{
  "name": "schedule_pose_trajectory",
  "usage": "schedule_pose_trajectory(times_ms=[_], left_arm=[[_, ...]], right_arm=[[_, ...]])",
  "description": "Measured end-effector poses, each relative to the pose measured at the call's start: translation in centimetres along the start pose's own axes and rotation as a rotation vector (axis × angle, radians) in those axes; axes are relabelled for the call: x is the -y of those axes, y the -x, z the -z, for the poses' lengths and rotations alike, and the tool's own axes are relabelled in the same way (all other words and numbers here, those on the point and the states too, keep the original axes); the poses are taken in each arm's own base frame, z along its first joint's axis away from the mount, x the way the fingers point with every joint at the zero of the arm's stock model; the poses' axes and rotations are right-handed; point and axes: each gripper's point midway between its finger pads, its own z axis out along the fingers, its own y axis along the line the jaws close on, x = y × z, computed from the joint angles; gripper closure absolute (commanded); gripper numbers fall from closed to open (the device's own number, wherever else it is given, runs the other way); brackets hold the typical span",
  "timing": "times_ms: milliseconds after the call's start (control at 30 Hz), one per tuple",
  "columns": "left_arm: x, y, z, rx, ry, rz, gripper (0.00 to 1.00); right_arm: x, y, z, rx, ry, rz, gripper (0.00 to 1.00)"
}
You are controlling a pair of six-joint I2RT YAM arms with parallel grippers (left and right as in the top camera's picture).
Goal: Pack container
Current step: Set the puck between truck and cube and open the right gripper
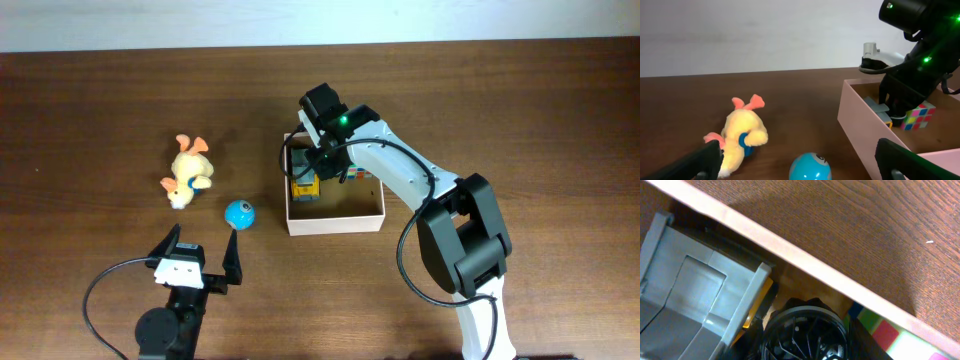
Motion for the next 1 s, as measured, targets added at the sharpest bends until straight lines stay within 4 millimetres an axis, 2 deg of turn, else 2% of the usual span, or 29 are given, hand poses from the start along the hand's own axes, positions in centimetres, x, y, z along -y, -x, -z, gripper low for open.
schedule_pose_trajectory(times_ms=[67,233,367,800,900,1000], left_arm=[[0.0,0.0,0.0,0.0,0.0,0.0,0.01],[0.01,0.0,0.0,0.0,0.0,0.0,0.01],[0.01,0.0,0.0,0.0,0.0,0.0,0.01],[0.01,0.0,0.0,0.0,0.0,0.0,0.01],[0.0,0.0,0.0,0.0,0.0,0.0,0.01],[0.0,0.0,0.0,0.0,0.0,0.0,0.01]], right_arm=[[-0.02,0.01,0.01,0.0,0.0,0.001,0.64],[0.0,0.03,0.0,0.001,0.0,0.003,0.62],[0.07,0.07,0.0,0.003,-0.004,0.013,0.56],[0.25,0.15,0.0,0.006,-0.015,0.046,0.54],[0.25,0.15,0.0,0.006,-0.015,0.048,0.39],[0.36,0.39,0.17,0.014,-0.022,0.064,0.36]])
